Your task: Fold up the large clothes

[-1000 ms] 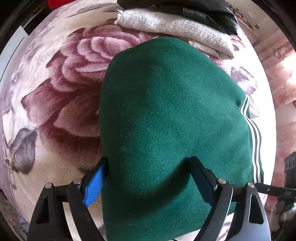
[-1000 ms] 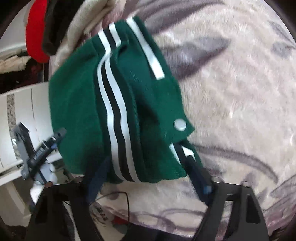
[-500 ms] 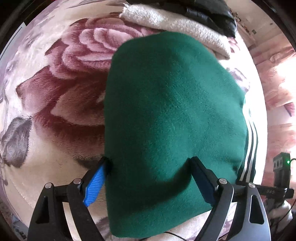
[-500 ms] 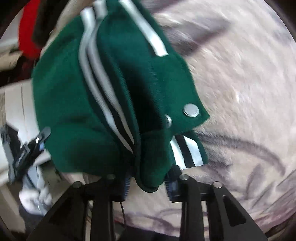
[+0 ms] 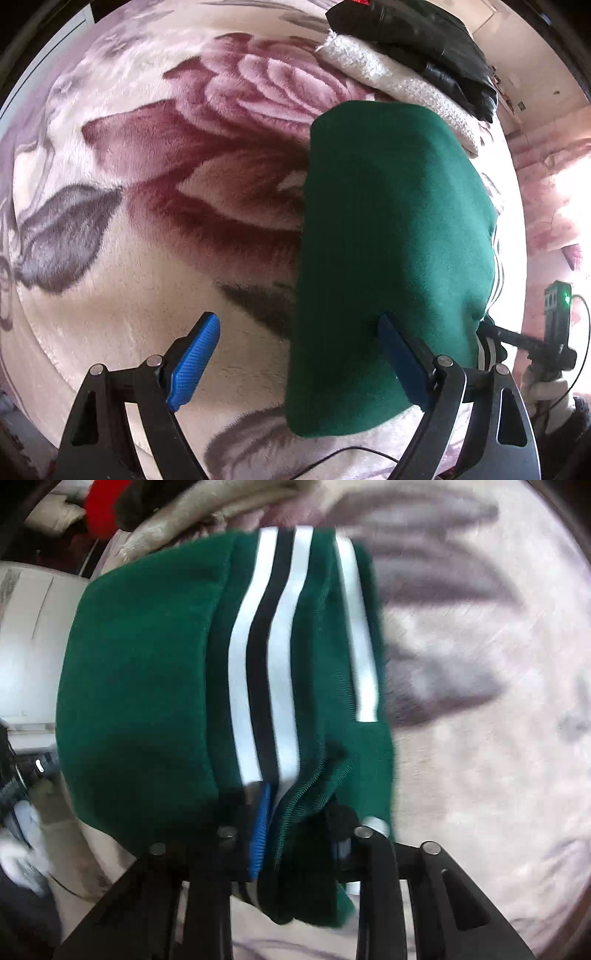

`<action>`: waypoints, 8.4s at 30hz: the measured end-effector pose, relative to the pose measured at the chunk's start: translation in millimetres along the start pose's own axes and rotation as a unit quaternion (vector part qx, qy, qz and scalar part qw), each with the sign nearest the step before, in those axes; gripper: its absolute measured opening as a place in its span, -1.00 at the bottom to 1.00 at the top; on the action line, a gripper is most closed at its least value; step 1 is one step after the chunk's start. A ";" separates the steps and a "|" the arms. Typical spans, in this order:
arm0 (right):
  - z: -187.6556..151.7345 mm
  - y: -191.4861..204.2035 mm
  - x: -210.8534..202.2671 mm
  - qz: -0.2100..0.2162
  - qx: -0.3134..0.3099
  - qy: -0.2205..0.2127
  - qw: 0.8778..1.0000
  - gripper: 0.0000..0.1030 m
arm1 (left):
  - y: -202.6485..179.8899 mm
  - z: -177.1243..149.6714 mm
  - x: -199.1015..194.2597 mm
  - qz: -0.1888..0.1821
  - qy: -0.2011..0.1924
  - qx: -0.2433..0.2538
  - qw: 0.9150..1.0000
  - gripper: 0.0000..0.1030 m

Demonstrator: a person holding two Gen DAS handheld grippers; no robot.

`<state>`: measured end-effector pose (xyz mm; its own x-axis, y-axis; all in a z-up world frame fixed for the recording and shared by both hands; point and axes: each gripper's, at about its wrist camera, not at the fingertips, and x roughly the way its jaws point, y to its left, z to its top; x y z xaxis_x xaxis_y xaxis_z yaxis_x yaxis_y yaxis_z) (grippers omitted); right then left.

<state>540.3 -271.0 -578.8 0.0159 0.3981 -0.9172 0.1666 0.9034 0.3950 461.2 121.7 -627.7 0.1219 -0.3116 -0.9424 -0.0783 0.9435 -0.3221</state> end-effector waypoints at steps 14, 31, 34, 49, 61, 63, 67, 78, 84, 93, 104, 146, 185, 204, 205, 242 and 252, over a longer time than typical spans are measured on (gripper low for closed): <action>-48.1 -143.1 -12.3 0.312 0.298 -0.027 0.902 -0.10 | -121.9 18.8 23.3 -0.050 0.023 0.113 0.992 0.77; -55.1 -35.3 -32.9 0.201 0.077 -0.005 0.976 -0.77 | -193.2 10.5 64.0 0.120 0.042 0.191 0.973 0.99; -69.4 -75.4 -39.6 0.411 0.190 -0.023 0.891 -0.78 | -199.4 11.1 48.1 0.092 0.030 0.188 0.977 0.99; -84.4 -140.5 -125.1 0.176 0.156 -0.089 0.968 -0.09 | -173.5 4.7 65.6 0.121 0.059 0.181 0.974 0.99; -86.4 -151.9 -59.5 0.497 0.268 -0.023 0.825 -1.00 | -159.3 -0.8 34.3 0.075 0.060 0.137 0.986 0.99; -95.0 -163.4 -55.2 0.492 0.287 -0.010 0.822 -1.00 | -151.9 -0.2 29.9 0.064 0.063 0.123 0.988 0.99; -109.5 -189.4 -61.3 0.348 0.267 -0.004 0.899 -0.98 | -144.7 0.8 19.7 0.074 0.061 0.119 0.988 0.99; -117.9 -155.4 -93.0 0.202 0.137 0.013 0.970 0.09 | -145.4 -0.6 17.0 0.085 0.055 0.130 0.986 0.99; -101.4 -124.9 -108.4 0.133 0.112 -0.015 0.985 -0.95 | -138.8 -2.7 6.3 0.088 0.042 0.123 0.988 0.99; -111.1 -148.8 -106.3 0.076 0.152 -0.003 0.985 -0.95 | -68.6 19.6 -49.1 0.122 -0.020 0.058 0.991 0.99; -61.6 -195.5 -90.8 0.183 0.134 0.002 0.974 0.64 | 32.3 25.5 17.3 -0.125 0.010 -0.068 0.990 0.99; 78.7 -128.6 -252.1 0.372 0.045 -0.057 0.925 -0.07 | -112.4 266.3 -72.2 -0.350 -0.068 0.006 0.934 0.37; 307.0 -138.3 -386.5 -0.153 -0.057 -0.233 0.959 0.95 | -161.4 403.4 -43.1 0.041 -0.155 0.136 0.978 1.00; 33.5 46.9 -478.2 -0.309 -0.067 -0.381 0.869 1.00 | -220.1 203.3 -229.1 0.094 -0.283 0.126 0.946 1.00; 16.8 52.0 -491.0 -0.308 -0.065 -0.387 0.866 1.00 | -222.8 190.4 -242.0 0.092 -0.286 0.128 0.945 1.00; -340.6 161.5 -694.1 -0.258 -0.094 -0.500 0.821 1.00 | -223.3 -33.9 -429.9 0.087 -0.375 0.136 0.913 1.00; -334.2 165.0 -701.7 -0.254 -0.105 -0.502 0.820 1.00 | -221.8 -38.4 -435.9 0.089 -0.385 0.121 0.911 1.00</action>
<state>227.1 -348.1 147.4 0.8183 -0.2741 -0.5052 0.2308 0.9617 -0.1479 387.5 43.9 -149.0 0.7938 -0.0680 -0.6044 0.0440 0.9976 -0.0543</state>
